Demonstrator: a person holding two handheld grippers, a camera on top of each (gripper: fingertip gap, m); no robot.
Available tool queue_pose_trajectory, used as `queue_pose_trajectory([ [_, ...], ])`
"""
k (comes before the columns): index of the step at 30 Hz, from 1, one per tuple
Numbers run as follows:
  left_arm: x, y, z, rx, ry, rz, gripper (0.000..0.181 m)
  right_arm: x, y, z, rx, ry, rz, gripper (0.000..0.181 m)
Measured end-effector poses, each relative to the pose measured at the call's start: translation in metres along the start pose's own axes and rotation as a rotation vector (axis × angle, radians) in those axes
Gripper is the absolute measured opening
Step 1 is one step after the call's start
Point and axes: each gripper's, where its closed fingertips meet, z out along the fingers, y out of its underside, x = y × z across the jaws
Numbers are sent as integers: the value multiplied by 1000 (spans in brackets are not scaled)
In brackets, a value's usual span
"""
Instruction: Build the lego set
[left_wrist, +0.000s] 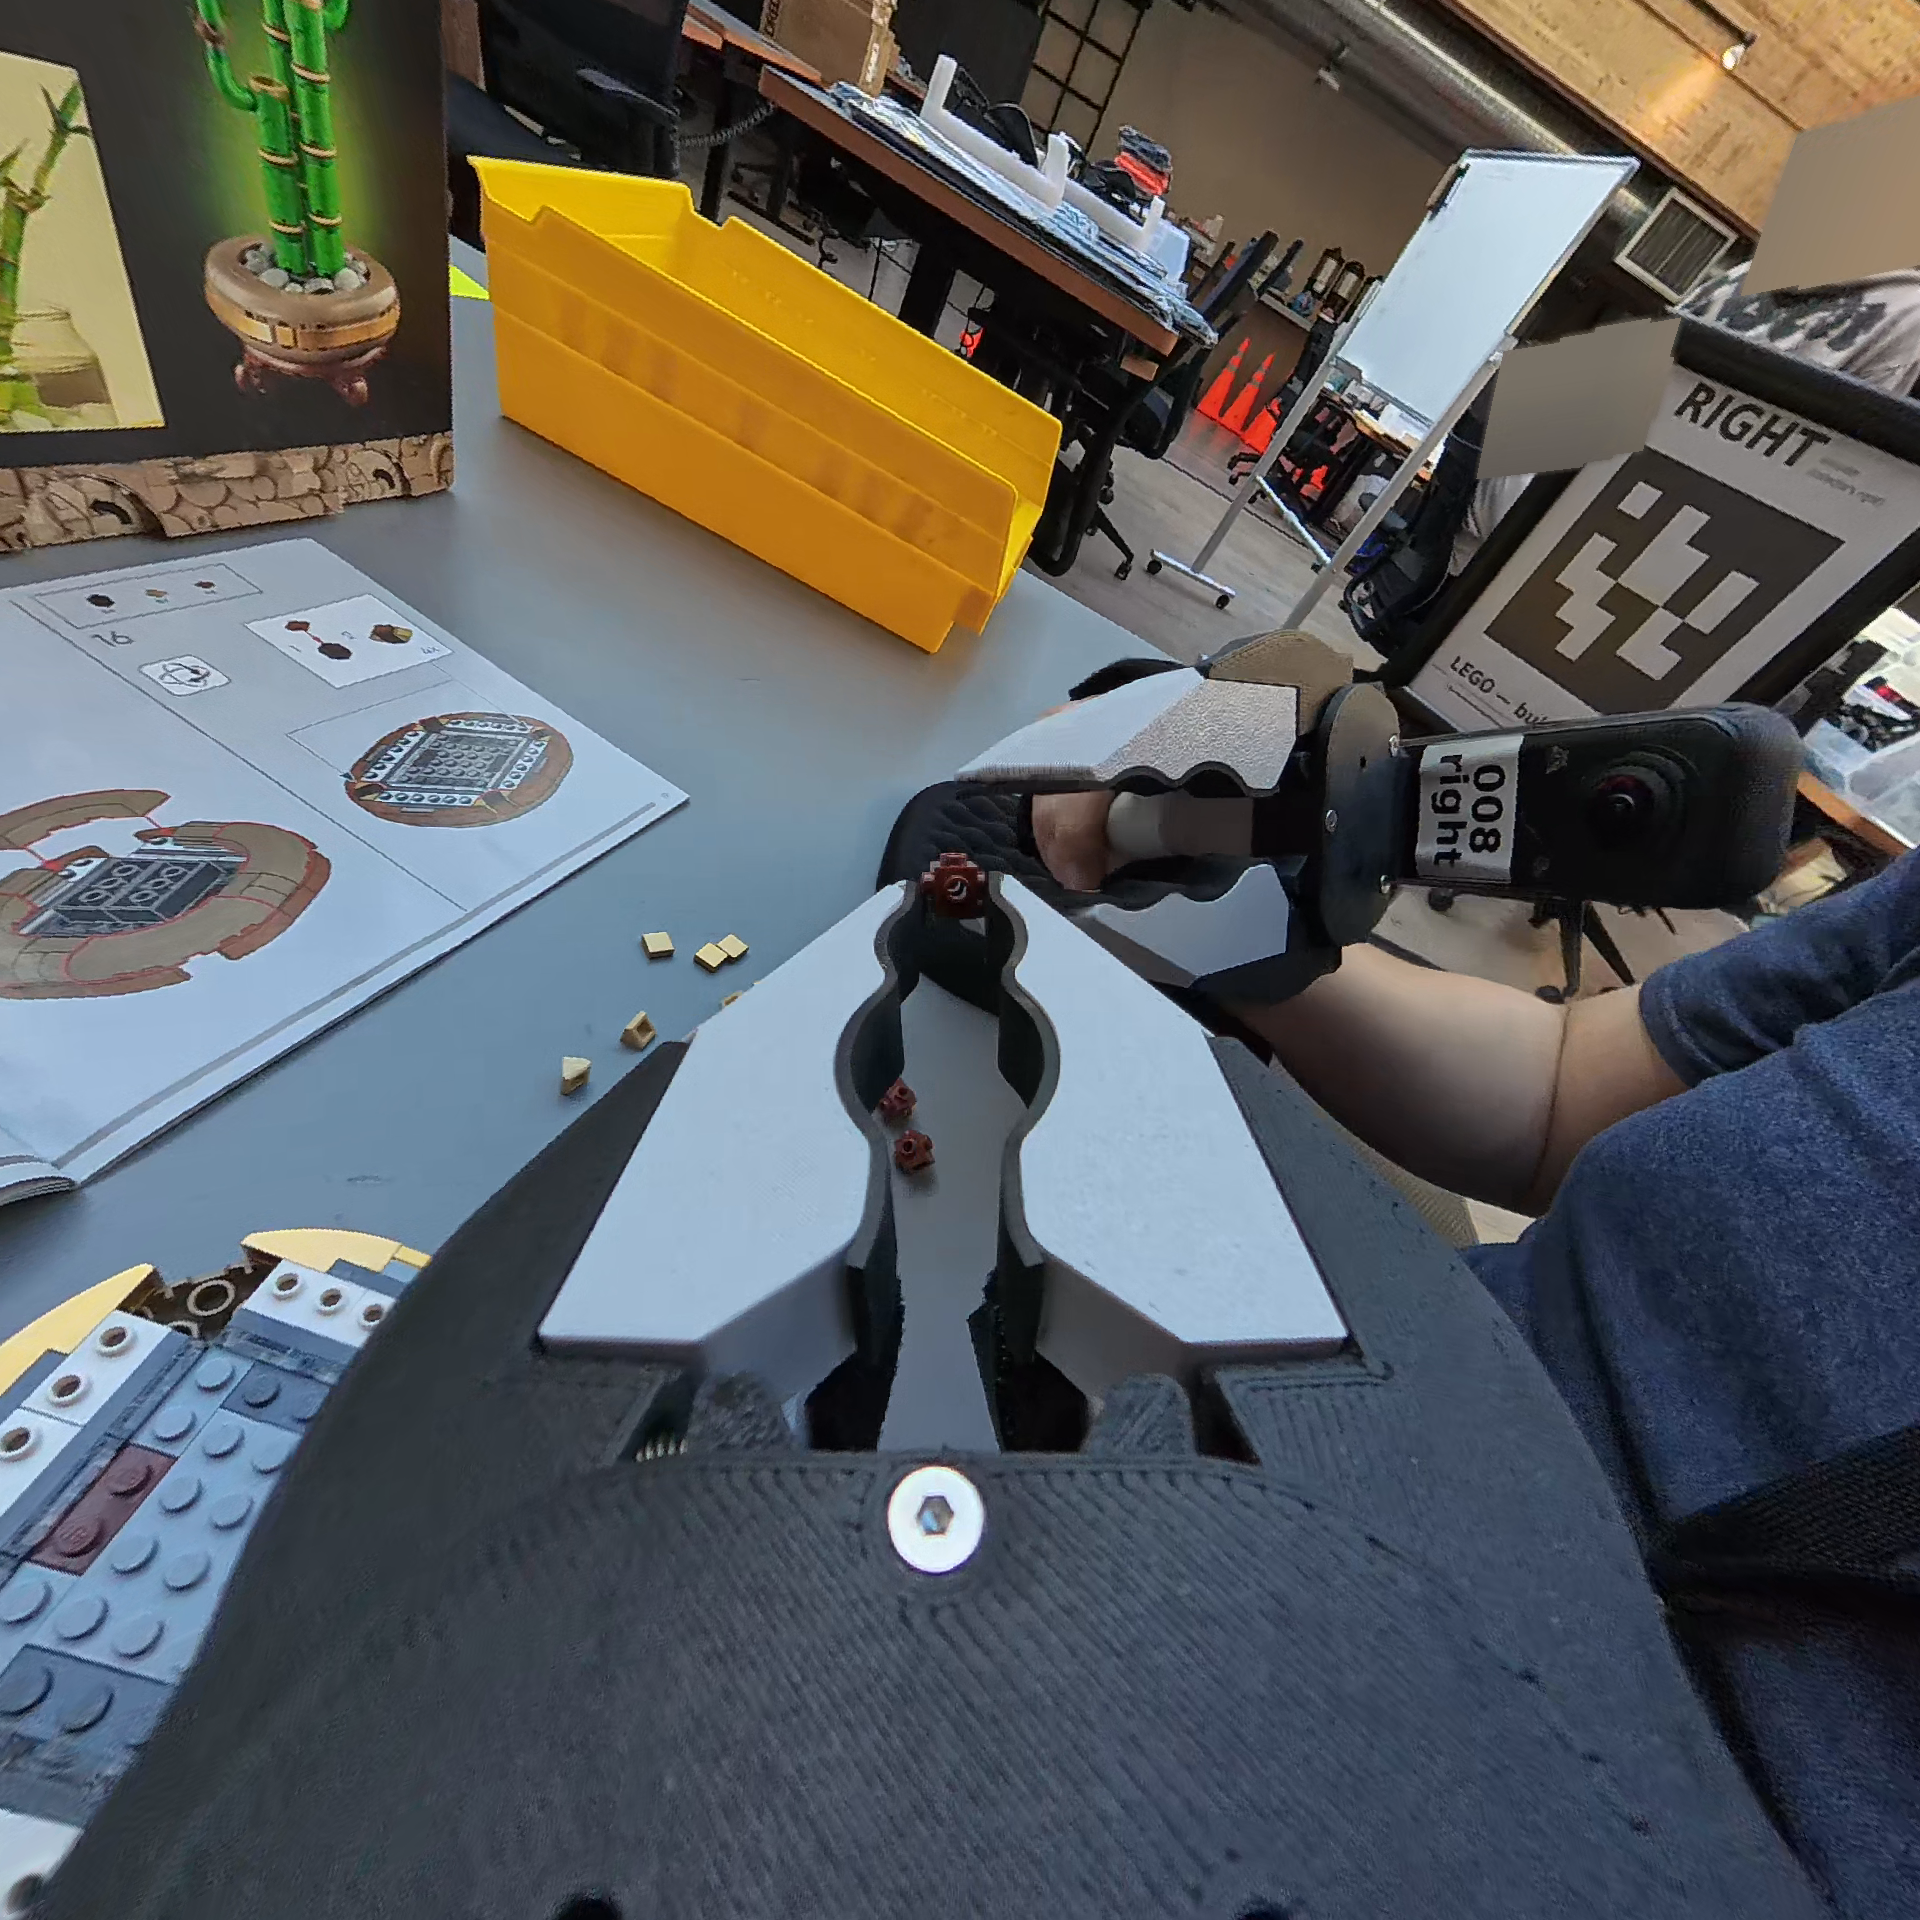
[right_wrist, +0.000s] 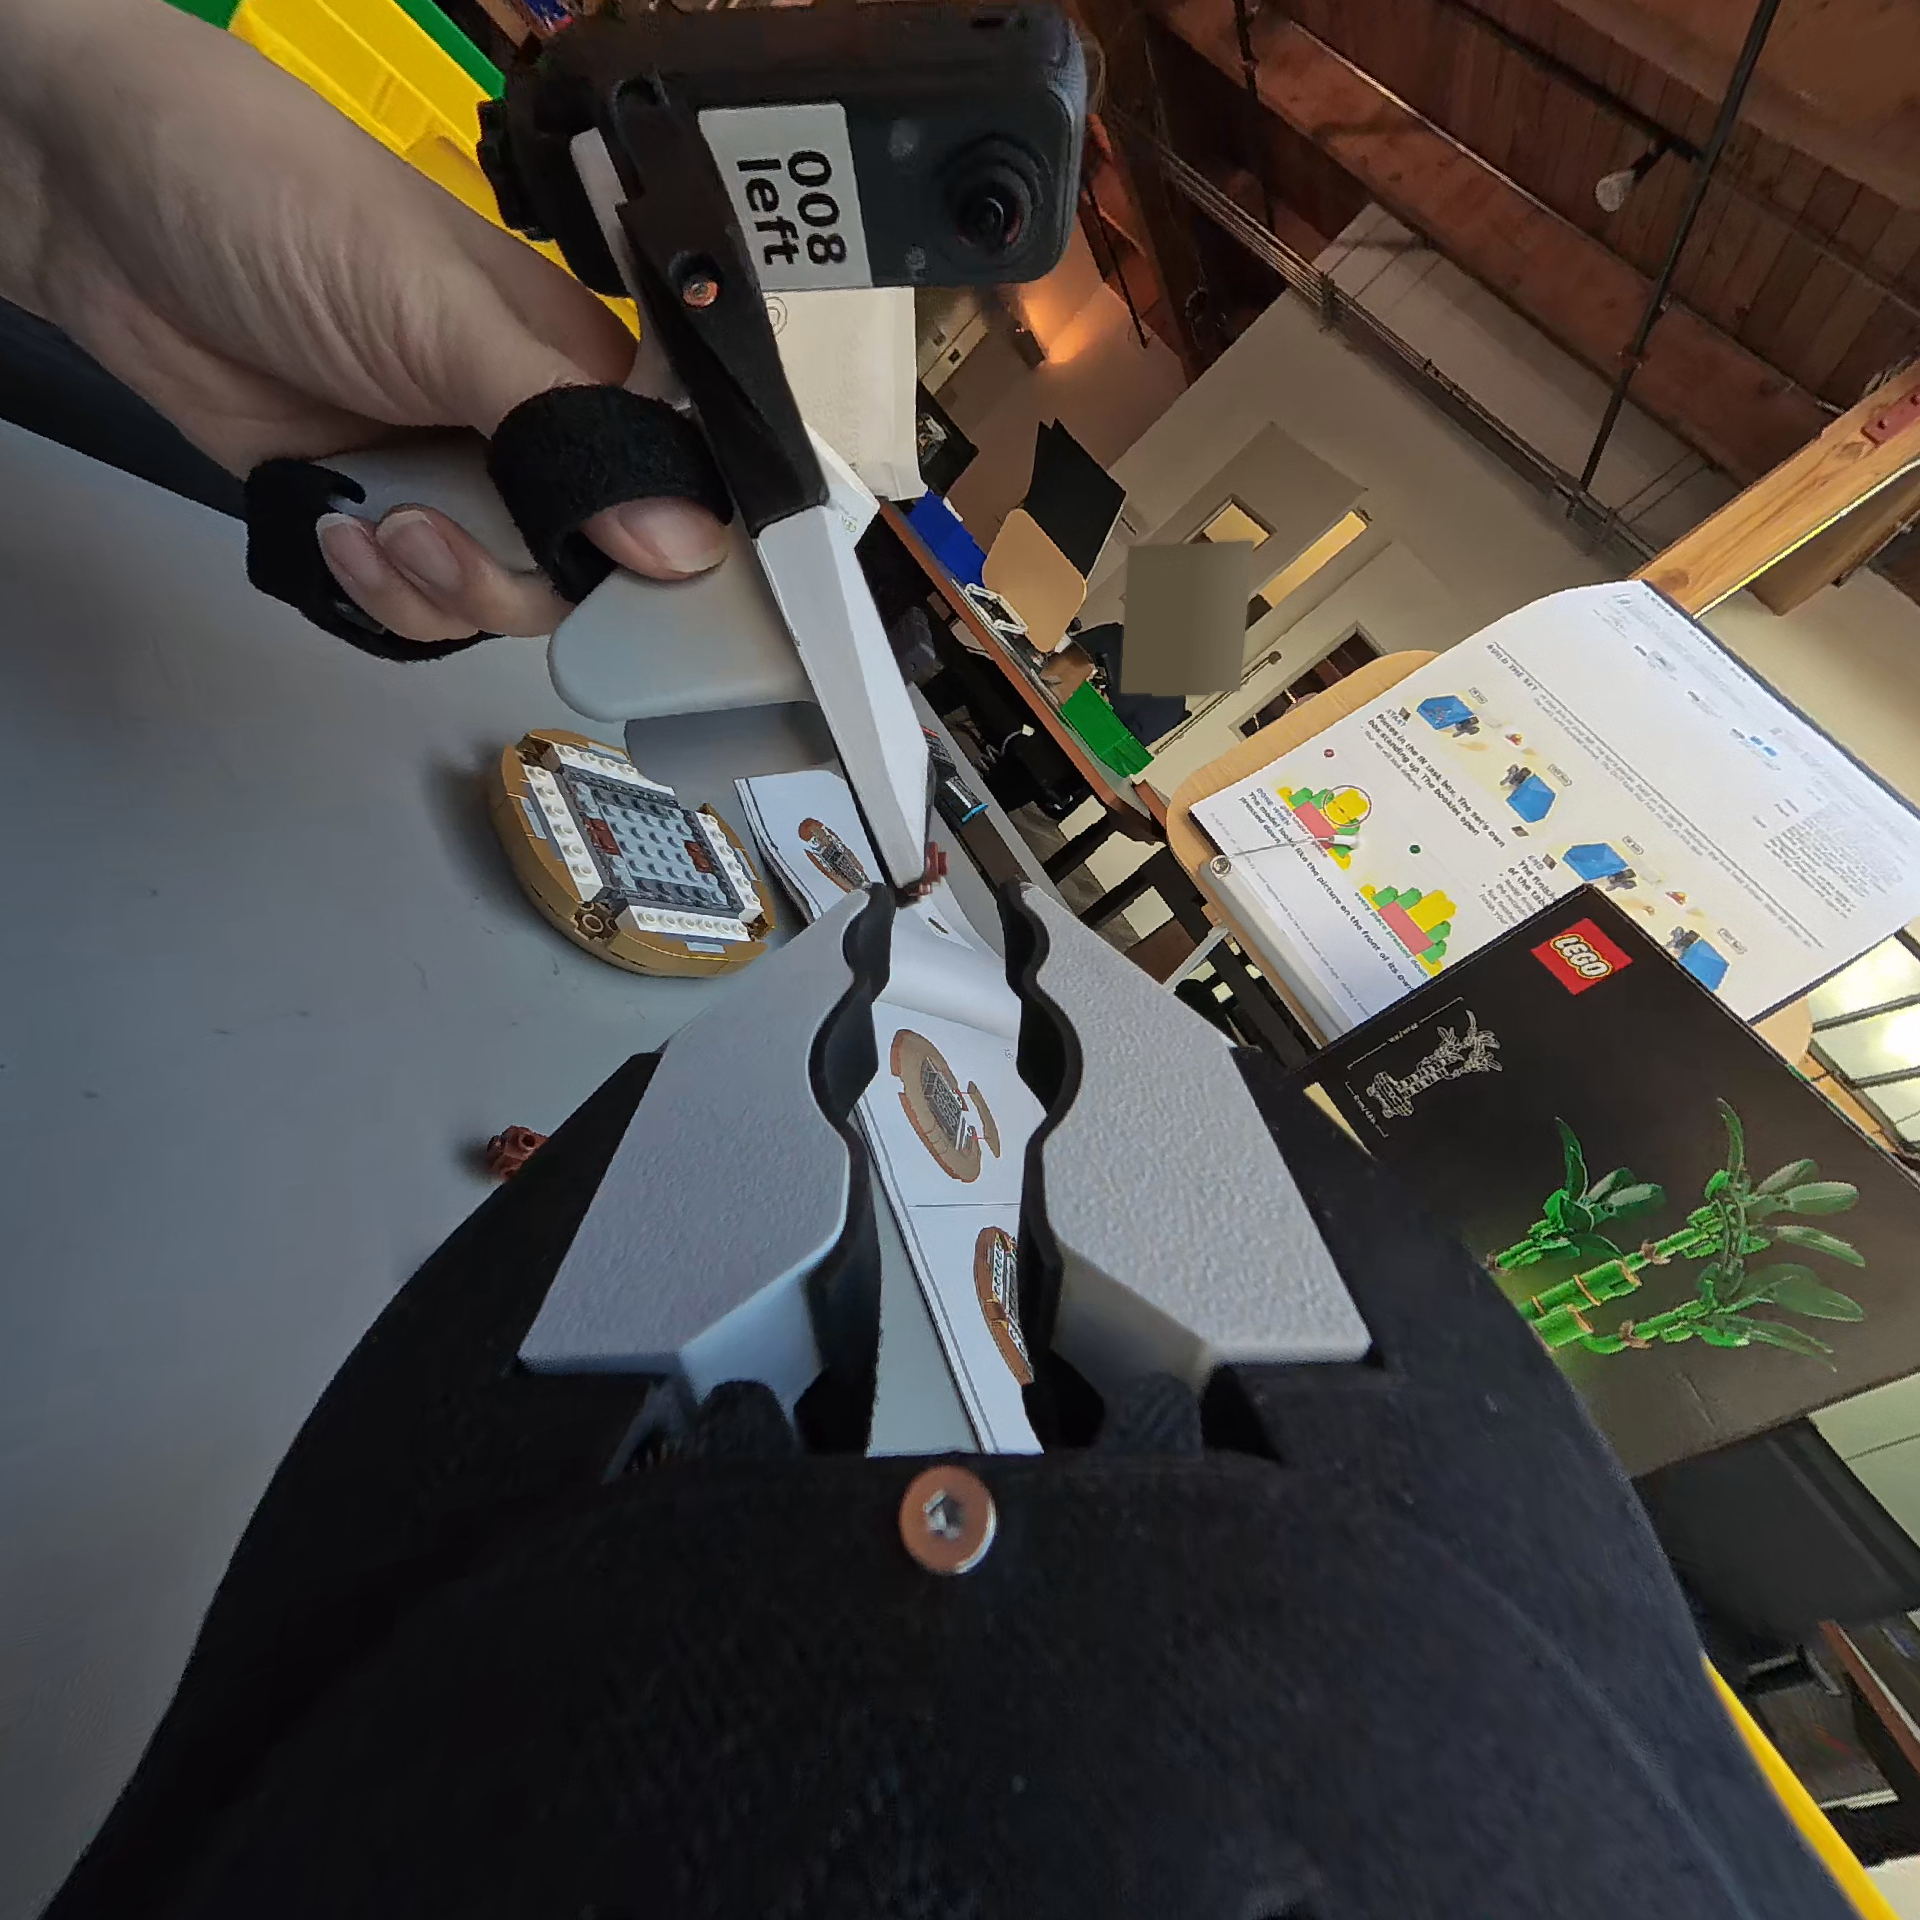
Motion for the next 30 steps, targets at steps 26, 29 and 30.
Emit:
queue_pose_trajectory([
  [26,-11,6,-13,78,-233,456,10,12,22,-1,-32,-56,335,16],
  [29,-8,7,-12,95,-219,451,10,18,22,-3,-32,-14,313,17],
  [30,-6,7,-12,105,-200,442,10,21,21,-4,-28,4,301,17],
])
